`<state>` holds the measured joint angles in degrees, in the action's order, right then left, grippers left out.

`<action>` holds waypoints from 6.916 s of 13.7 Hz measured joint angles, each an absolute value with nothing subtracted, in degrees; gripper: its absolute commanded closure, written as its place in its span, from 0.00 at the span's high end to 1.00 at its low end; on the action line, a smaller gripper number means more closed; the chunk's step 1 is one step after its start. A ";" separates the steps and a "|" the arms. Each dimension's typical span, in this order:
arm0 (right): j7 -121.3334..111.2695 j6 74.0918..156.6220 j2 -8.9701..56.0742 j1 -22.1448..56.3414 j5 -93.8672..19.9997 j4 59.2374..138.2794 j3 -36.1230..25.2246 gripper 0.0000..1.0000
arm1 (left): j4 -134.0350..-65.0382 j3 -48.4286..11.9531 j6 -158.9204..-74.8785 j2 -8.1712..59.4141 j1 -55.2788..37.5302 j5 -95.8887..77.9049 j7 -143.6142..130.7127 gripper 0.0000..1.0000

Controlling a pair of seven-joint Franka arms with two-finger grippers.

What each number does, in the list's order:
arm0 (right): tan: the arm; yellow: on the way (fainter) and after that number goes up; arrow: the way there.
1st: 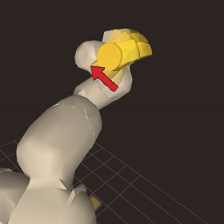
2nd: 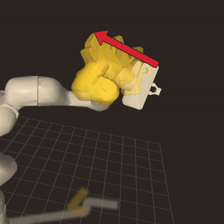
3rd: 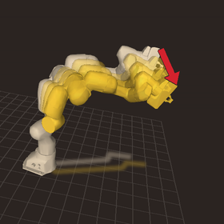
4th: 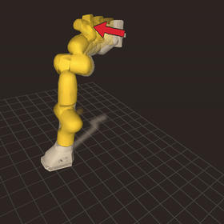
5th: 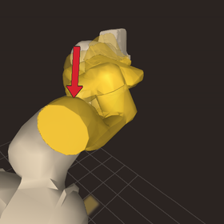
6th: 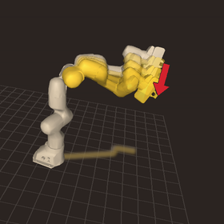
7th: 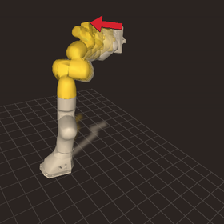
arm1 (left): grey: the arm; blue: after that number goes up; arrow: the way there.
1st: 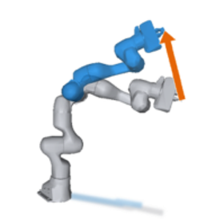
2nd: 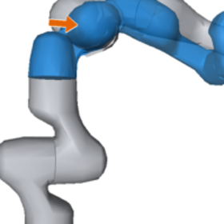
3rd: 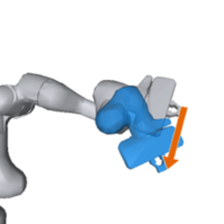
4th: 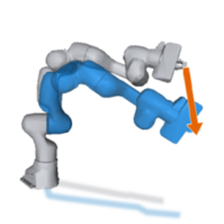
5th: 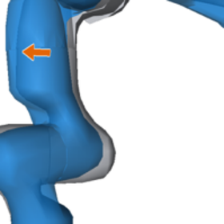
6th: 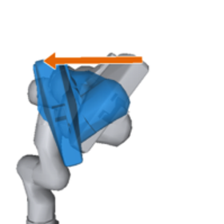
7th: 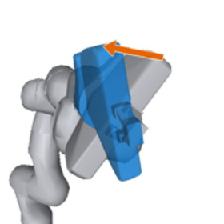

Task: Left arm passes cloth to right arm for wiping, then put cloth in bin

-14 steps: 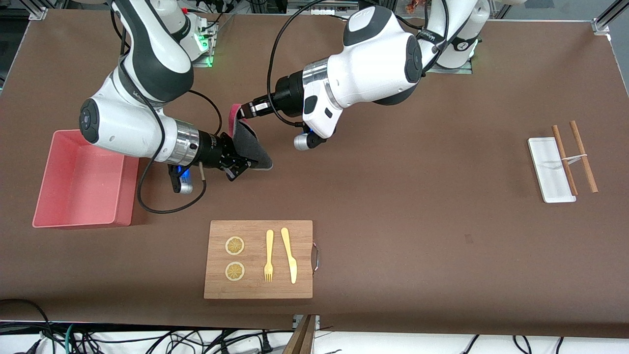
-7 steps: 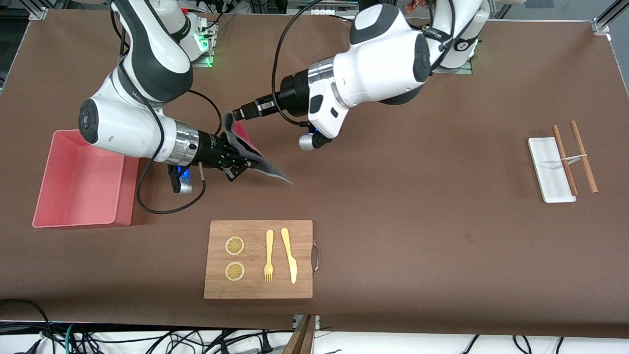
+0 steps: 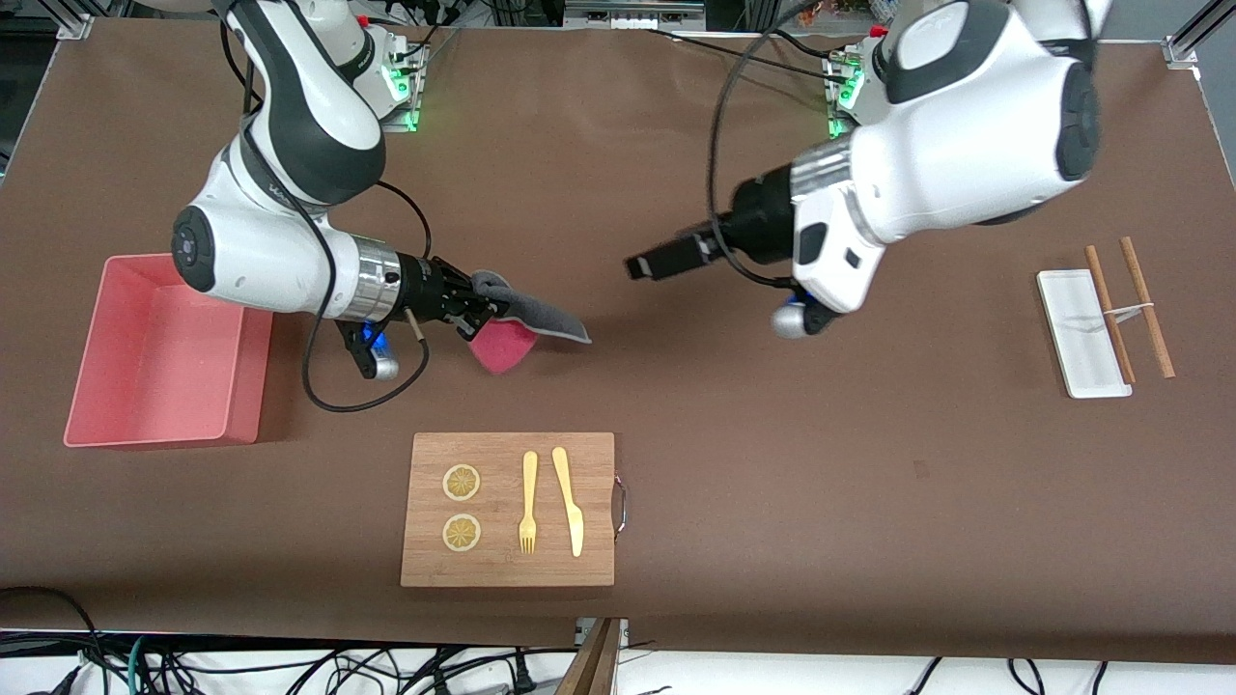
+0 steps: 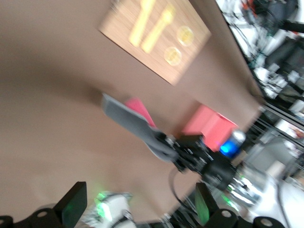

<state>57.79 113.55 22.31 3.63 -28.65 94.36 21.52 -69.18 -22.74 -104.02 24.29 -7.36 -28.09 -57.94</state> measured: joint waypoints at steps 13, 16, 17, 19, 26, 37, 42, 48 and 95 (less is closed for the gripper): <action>60.72 129.87 35.56 14.41 -25.25 95.09 22.81 0.00 | -69.97 -22.42 -84.28 20.30 8.41 8.10 -16.49 1.00; 59.65 129.78 37.05 14.09 -20.03 95.17 22.34 0.00 | -70.27 -22.66 -84.08 20.01 8.23 12.90 -11.40 1.00; 58.04 129.24 37.23 13.74 -18.62 95.23 21.63 0.00 | -70.44 -22.72 -84.08 20.15 8.13 13.35 -10.47 1.00; 52.53 125.39 37.25 12.82 -15.69 95.28 18.65 0.00 | -70.51 -22.69 -84.08 20.16 8.32 13.45 -9.55 1.00; 28.95 114.36 36.48 9.33 -9.65 95.09 7.15 0.00 | -76.45 -14.74 -89.08 15.70 8.61 5.45 -5.20 1.00; 14.02 110.91 34.14 7.71 -2.02 95.11 1.82 0.00 | -100.59 0.21 -97.89 -2.32 -5.16 3.41 -1.75 1.00; 34.15 120.14 36.90 10.70 -2.01 95.17 10.32 0.00 | -100.74 0.44 -97.87 -2.26 -4.79 0.78 -1.79 1.00; 54.02 130.95 39.46 12.92 -2.01 94.79 18.89 0.00 | -100.84 0.60 -97.78 -2.14 -4.44 0.71 -1.79 1.00; -29.87 86.31 21.27 -1.54 4.71 84.17 -16.52 0.00 | -100.83 0.68 -97.78 -1.86 -4.39 0.71 -1.79 1.00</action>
